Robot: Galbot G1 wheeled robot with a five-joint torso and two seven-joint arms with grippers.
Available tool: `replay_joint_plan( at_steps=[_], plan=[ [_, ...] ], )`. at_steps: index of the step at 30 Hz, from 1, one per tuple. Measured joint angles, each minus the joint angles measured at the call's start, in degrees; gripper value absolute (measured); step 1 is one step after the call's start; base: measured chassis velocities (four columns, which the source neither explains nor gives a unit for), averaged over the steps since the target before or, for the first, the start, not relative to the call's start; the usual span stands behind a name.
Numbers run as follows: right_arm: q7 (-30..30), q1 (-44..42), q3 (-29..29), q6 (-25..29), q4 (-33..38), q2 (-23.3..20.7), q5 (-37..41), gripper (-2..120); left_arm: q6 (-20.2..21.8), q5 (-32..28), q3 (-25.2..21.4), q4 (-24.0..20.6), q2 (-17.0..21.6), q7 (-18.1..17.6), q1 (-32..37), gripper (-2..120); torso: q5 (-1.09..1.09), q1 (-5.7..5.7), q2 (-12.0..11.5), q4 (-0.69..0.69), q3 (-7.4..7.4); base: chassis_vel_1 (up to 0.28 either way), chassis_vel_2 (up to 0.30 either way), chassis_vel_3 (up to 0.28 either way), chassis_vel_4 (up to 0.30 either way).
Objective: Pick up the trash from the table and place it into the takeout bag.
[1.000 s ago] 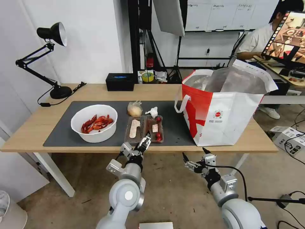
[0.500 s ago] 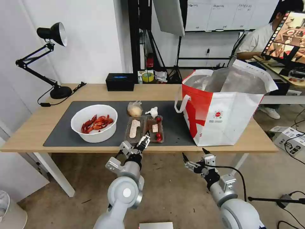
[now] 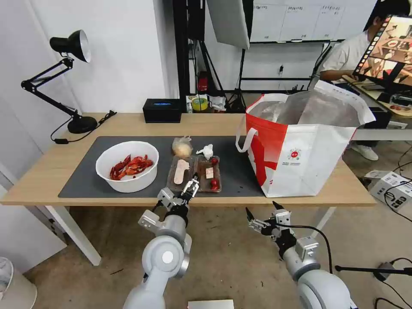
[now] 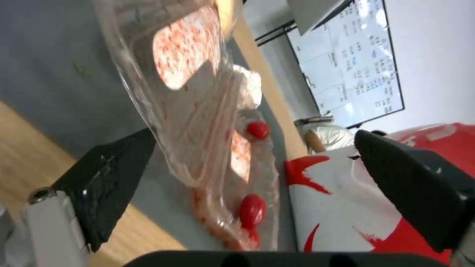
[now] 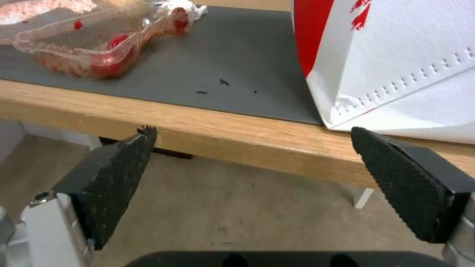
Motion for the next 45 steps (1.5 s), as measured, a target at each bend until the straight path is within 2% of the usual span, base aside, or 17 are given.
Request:
replay_joint_plan(
  at_steps=[26, 45],
  plan=[
    [-0.2, 0.1, 0.0, 0.0, 0.0, 0.3, 0.1, 100, -1.2, -5.2, -1.6, -1.4, 3.7, 3.0, -4.5, 100, 0.01, 0.00, 0.0, 0.00, 0.00, 0.000, 0.000, 0.000, 0.000],
    [-0.3, 0.3, 0.4, 0.0, 0.5, 0.4, 0.4, 100, -1.1, -4.9, 1.7, -0.4, 3.5, 3.7, -6.3, 100, 0.01, 0.00, 0.0, 0.00, 0.00, 0.000, 0.000, 0.000, 0.000]
  ],
)
